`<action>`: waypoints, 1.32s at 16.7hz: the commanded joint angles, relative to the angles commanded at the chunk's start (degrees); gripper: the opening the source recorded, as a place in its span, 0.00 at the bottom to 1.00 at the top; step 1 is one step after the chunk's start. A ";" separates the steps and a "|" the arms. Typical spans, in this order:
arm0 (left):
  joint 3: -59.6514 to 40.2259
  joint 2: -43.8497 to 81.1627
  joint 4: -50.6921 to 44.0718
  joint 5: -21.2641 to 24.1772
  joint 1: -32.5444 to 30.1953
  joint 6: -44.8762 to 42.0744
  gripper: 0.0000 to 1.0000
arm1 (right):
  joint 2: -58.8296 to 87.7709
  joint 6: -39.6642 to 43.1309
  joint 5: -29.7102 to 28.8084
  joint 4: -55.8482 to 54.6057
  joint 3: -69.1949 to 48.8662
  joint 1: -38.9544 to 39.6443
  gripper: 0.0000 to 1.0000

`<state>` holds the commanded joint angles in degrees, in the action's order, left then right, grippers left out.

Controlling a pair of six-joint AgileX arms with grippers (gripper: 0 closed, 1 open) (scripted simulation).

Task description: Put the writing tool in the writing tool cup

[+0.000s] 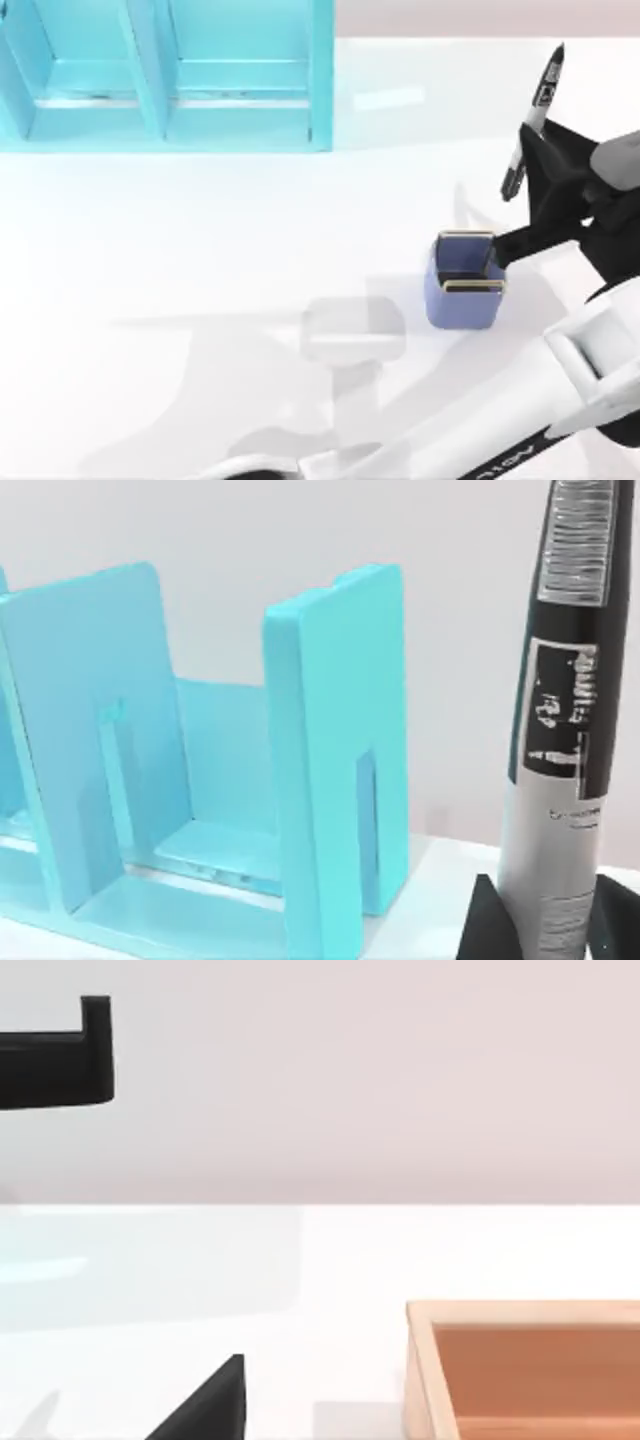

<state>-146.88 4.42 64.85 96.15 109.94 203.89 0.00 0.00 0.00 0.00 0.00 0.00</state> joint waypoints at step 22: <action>6.52 -3.59 1.73 2.40 0.51 1.84 0.90 | 0.00 0.00 0.00 0.00 0.00 0.00 1.00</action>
<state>-140.35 0.83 66.58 98.55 110.45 205.72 0.00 0.00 0.00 0.00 0.00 0.00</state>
